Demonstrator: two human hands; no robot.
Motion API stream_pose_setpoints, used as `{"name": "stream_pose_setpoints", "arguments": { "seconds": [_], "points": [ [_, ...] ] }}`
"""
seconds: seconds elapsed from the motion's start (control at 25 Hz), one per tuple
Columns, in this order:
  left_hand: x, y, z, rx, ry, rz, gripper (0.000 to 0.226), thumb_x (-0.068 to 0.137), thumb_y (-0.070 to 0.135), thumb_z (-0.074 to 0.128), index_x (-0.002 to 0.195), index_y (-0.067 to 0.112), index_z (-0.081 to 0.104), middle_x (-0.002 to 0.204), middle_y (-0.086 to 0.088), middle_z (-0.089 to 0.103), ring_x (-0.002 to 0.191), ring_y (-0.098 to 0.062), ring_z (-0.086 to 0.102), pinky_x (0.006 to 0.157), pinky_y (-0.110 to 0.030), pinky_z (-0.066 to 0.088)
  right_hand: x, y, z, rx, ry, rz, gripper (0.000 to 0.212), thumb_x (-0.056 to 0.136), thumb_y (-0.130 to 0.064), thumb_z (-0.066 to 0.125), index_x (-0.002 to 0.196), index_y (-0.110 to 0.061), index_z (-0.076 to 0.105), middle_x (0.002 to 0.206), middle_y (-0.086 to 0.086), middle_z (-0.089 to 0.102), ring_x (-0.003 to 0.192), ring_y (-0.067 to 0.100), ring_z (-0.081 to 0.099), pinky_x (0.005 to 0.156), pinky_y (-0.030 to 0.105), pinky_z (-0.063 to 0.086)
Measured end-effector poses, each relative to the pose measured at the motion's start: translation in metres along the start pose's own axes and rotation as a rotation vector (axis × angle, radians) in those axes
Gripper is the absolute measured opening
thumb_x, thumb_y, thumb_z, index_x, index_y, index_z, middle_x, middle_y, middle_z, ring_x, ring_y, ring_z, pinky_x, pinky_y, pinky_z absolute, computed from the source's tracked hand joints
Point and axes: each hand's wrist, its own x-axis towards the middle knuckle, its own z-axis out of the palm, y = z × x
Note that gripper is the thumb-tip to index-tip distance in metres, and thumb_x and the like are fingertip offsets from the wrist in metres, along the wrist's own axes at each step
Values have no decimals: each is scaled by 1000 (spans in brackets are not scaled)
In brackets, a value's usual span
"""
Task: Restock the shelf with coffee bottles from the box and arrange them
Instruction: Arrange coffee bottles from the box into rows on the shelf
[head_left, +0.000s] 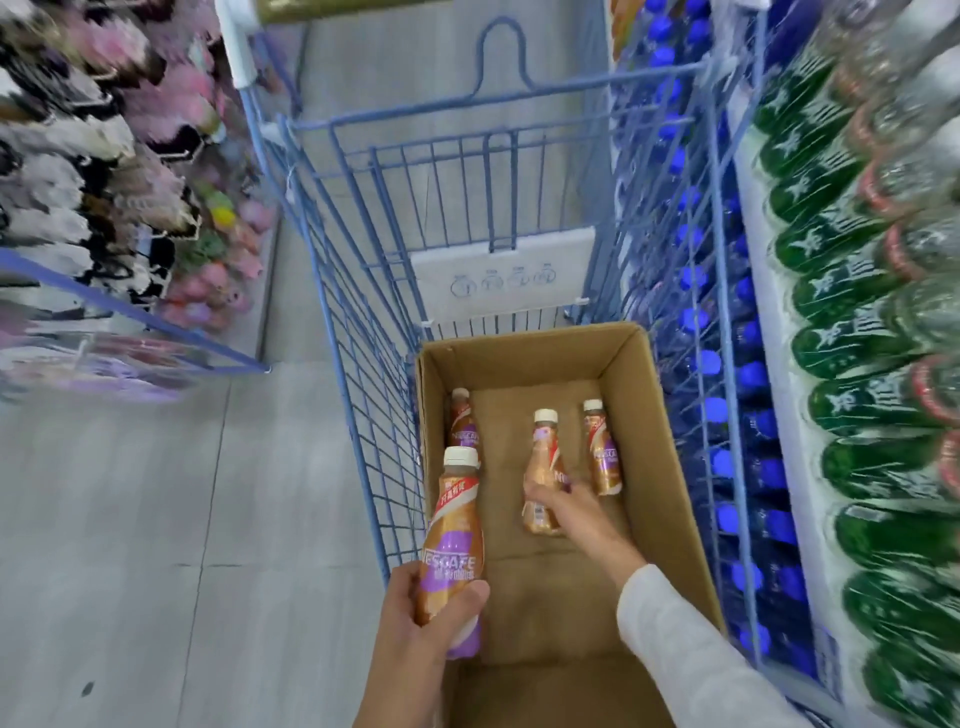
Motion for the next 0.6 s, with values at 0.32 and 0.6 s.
{"name": "stream_pose_setpoints", "arguments": {
  "seconds": [0.32, 0.6],
  "points": [
    [-82, 43, -3, 174, -321, 260, 81, 50, 51, 94, 116, 23, 56, 109, -5, 65, 94, -24, 67, 77, -38, 59, -245, 20, 10, 368, 340, -270, 38, 86, -46, 73, 118, -32, 58, 105, -16, 71, 97, 2, 67, 84, 23, 49],
    [-187, 32, 45, 437, -651, 500, 67, 41, 54, 83, 99, 25, 66, 94, -3, 74, 80, -20, 69, 84, -44, 55, -380, 84, -16, 684, 672, -437, 31, 83, -43, 77, 107, -29, 63, 96, -10, 75, 84, 1, 70, 81, 25, 54]
  ]
}}
